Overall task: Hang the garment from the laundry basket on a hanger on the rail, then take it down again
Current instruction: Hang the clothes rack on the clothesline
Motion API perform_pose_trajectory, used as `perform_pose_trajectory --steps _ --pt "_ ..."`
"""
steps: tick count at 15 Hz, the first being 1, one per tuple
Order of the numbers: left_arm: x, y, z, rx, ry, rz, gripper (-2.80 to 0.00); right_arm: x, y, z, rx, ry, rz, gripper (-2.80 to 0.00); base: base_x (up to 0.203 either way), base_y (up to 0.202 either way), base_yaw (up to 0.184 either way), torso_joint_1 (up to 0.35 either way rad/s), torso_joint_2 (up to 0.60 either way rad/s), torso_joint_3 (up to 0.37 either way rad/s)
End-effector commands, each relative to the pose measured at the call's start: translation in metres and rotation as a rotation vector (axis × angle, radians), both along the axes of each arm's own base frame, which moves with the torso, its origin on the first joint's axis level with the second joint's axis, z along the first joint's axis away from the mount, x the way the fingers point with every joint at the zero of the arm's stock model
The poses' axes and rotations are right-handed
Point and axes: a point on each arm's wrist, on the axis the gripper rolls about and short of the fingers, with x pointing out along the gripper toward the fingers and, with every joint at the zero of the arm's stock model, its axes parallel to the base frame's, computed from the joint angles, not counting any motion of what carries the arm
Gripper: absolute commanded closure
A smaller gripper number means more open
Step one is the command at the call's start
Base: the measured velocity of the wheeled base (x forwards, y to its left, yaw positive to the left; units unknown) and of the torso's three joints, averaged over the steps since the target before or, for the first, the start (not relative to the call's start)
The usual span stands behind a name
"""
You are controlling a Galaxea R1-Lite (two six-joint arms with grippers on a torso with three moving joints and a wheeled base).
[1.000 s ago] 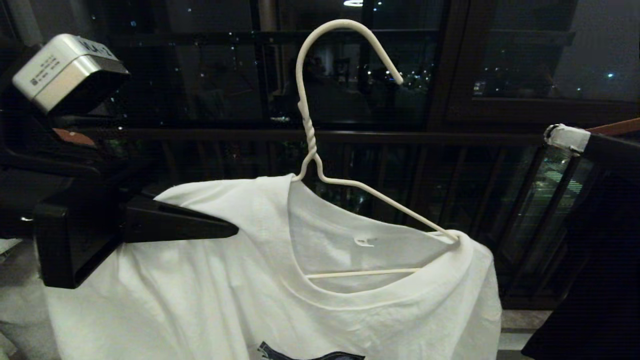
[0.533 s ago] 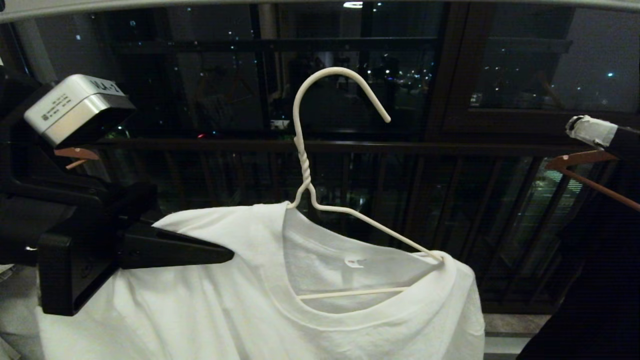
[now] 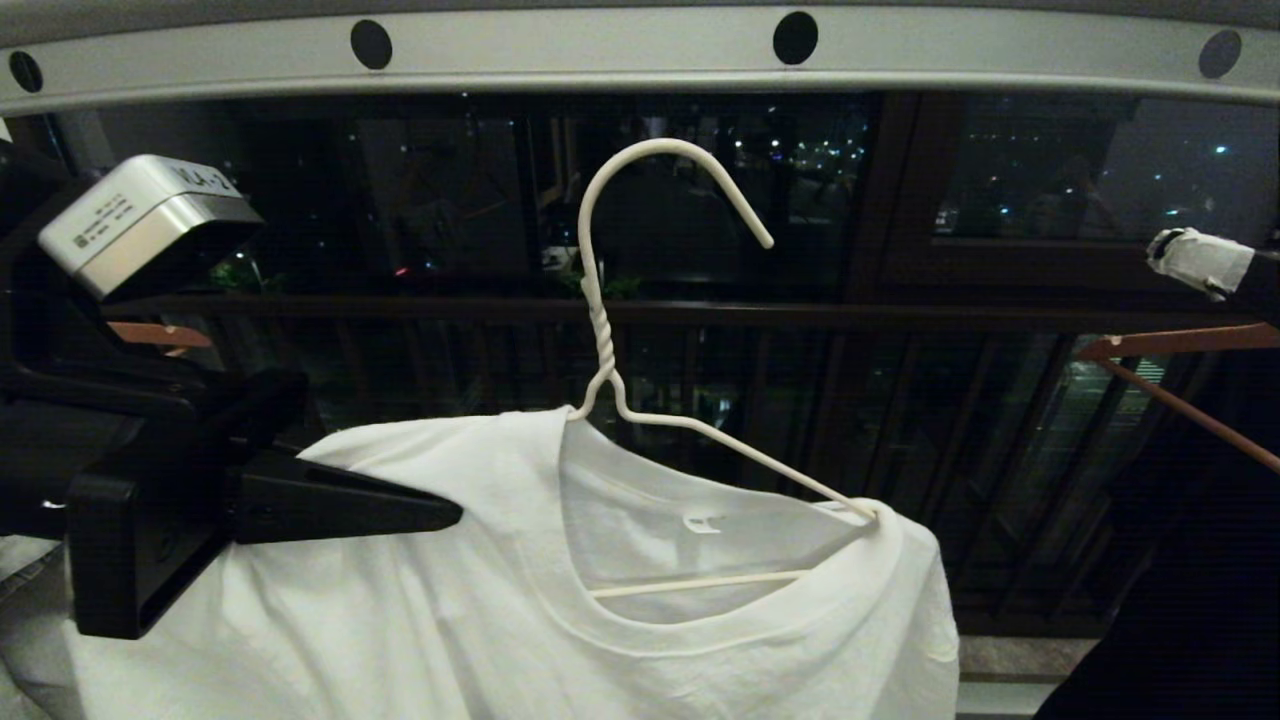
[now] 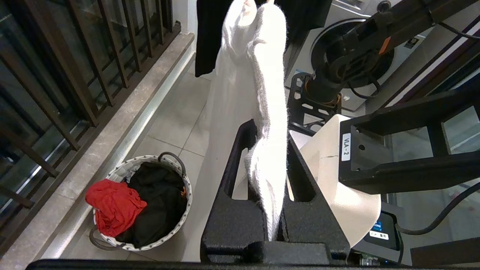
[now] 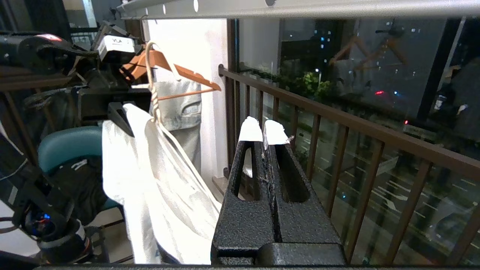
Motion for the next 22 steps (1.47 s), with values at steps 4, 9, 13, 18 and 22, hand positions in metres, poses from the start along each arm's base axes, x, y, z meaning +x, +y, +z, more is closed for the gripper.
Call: perform_pose_trajectory --steps 4,9,13,18,22 --pt "-0.002 0.000 0.000 -0.003 -0.004 -0.007 0.00 -0.004 -0.001 0.001 0.004 -0.010 0.007 0.00 0.000 0.000 0.000 0.069 -0.14 -0.067" --pt "-0.006 0.002 0.003 -0.007 -0.016 -0.005 0.00 -0.005 -0.001 0.002 0.004 -0.016 0.005 0.00 0.000 0.000 0.000 0.000 0.00 0.000" --pt "-0.013 0.004 0.002 -0.008 -0.025 -0.006 0.00 -0.006 -0.001 0.005 0.008 -0.024 0.003 0.00 0.000 0.000 0.000 0.000 0.00 0.000" --pt "-0.023 0.012 0.003 -0.013 -0.041 0.035 0.00 -0.015 -0.003 0.012 0.023 -0.046 0.005 0.00 0.000 0.000 0.000 0.000 0.00 0.000" --pt "-0.031 0.037 0.008 -0.036 -0.007 0.220 0.00 -0.015 -0.003 0.013 0.030 -0.042 0.009 0.00 0.000 0.000 0.000 0.000 0.00 0.000"
